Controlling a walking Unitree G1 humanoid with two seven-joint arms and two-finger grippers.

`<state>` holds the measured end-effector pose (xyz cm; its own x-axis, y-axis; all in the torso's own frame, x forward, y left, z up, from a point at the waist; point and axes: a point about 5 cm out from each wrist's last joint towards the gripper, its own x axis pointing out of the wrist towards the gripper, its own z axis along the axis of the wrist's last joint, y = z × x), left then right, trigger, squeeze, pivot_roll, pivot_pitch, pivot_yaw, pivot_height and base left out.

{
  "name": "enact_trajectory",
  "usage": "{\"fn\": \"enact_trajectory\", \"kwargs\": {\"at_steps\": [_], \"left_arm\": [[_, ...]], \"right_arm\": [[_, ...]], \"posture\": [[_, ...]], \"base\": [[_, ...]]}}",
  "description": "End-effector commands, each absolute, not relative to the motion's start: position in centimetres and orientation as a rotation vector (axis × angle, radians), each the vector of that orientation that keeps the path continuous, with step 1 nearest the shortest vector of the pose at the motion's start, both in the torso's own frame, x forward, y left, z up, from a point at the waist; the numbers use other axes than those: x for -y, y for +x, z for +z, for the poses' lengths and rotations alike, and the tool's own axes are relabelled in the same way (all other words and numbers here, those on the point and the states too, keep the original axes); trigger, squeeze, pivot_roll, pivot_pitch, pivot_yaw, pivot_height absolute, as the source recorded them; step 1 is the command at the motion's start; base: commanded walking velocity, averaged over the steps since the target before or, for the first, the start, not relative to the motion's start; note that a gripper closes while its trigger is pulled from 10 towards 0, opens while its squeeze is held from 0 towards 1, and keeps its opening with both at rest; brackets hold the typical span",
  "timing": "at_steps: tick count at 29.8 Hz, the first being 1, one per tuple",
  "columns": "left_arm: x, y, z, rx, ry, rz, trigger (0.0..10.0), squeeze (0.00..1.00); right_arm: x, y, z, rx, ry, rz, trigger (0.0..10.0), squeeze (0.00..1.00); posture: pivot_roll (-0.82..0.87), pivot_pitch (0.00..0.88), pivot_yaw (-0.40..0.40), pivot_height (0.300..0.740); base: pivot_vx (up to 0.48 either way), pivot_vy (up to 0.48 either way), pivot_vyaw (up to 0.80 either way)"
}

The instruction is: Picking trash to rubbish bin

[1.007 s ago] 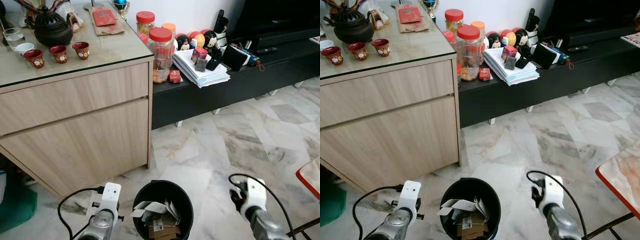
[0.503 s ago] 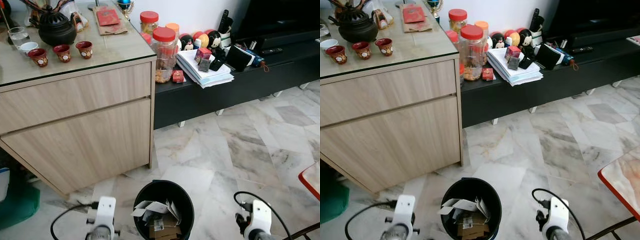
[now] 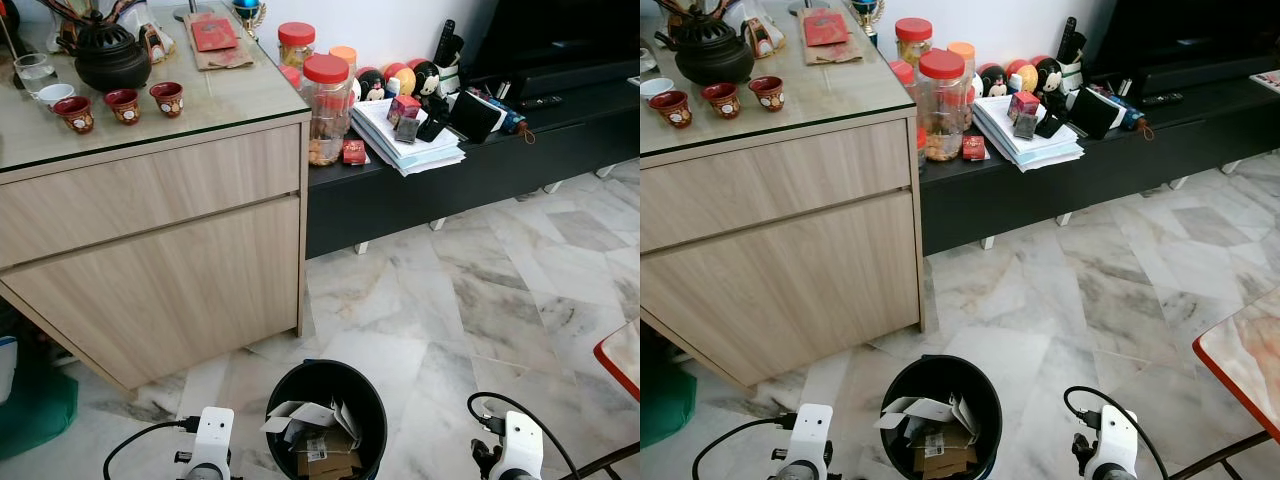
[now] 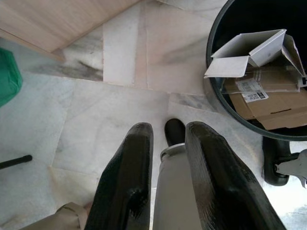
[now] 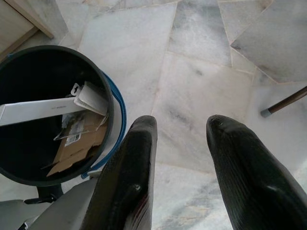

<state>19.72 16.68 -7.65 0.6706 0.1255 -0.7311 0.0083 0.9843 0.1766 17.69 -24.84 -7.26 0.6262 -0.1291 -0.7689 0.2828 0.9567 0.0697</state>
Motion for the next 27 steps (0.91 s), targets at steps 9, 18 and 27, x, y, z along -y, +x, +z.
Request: {"fn": "enact_trajectory", "kwargs": {"at_steps": [9, 18, 27], "left_arm": [[-16.30, 19.11, -8.03, -0.863, 0.172, 0.043, 10.0, 0.00], [-16.09, 19.08, -8.06, -0.861, 0.179, 0.030, 10.0, 0.00], [-16.08, 19.14, -8.03, -0.860, 0.184, 0.025, 10.0, 0.00]], "right_arm": [[25.02, 17.80, -7.17, -0.861, 0.184, -0.249, 10.0, 0.00], [24.93, 17.97, -7.11, -0.858, 0.178, -0.245, 10.0, 0.00], [25.05, 18.01, -7.05, -0.851, 0.179, -0.251, 10.0, 0.00]], "posture": [[-0.07, 0.082, -0.083, 0.740], [-0.07, 0.071, -0.078, 0.740], [-0.08, 0.065, -0.076, 0.740]], "base": [[-0.283, 0.000, 0.00], [-0.293, 0.000, 0.00], [-0.289, 0.000, 0.00]]}}
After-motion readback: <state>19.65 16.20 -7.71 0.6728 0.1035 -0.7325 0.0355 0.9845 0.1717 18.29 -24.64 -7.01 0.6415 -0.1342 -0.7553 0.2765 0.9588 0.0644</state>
